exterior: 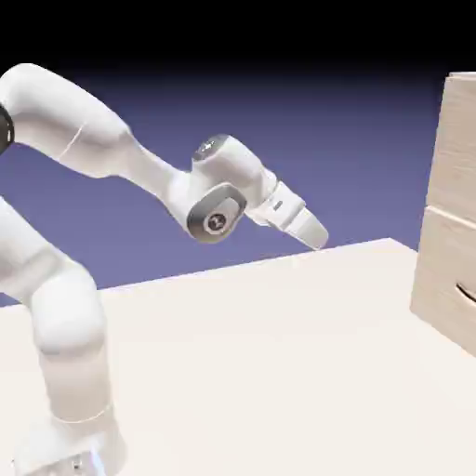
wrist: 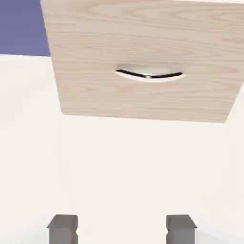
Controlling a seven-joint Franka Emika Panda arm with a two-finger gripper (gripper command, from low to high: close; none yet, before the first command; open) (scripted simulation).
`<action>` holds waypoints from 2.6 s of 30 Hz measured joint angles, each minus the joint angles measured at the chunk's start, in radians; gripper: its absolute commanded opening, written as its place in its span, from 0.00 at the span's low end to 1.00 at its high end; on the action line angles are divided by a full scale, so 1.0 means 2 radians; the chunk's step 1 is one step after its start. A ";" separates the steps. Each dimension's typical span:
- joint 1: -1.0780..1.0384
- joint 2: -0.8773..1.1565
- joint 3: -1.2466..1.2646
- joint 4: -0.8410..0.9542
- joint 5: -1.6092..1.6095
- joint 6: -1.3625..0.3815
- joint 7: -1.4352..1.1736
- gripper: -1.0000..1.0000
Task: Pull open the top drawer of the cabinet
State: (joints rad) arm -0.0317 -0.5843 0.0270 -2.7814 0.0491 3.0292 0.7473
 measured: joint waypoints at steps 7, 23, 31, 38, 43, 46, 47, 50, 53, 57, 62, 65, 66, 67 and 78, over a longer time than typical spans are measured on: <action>-0.127 -0.041 0.078 0.083 0.143 -0.023 0.018 0.50; -0.417 -0.136 0.257 0.272 0.469 -0.074 0.060 0.50; -0.562 -0.183 0.347 0.367 0.632 -0.100 0.080 0.50; -0.689 -0.225 0.425 0.450 0.774 -0.122 0.098 0.50; -0.779 -0.254 0.481 0.509 0.876 -0.139 0.111 0.50; -0.834 -0.272 0.515 0.545 0.938 -0.148 0.119 0.50; -0.852 -0.278 0.526 0.557 0.958 -0.151 0.122 0.50; -0.906 -0.296 0.560 0.592 1.019 -0.161 0.129 0.50; -0.960 -0.313 0.593 0.628 1.080 -0.171 0.137 0.50; -1.033 -0.337 0.638 0.675 1.162 -0.184 0.147 0.50; -1.123 -0.367 0.694 0.734 1.264 -0.200 0.160 0.50; -1.178 -0.384 0.728 0.770 1.325 -0.209 0.168 0.50; -1.180 -0.385 0.729 0.771 1.327 -0.210 0.168 0.50; -1.180 -0.385 0.729 0.771 1.327 -0.210 0.168 0.50; -1.304 -0.424 0.700 0.971 1.296 -0.143 0.282 0.50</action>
State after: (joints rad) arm -2.6391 -1.4322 1.4261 -0.8404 2.6412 2.7442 1.3122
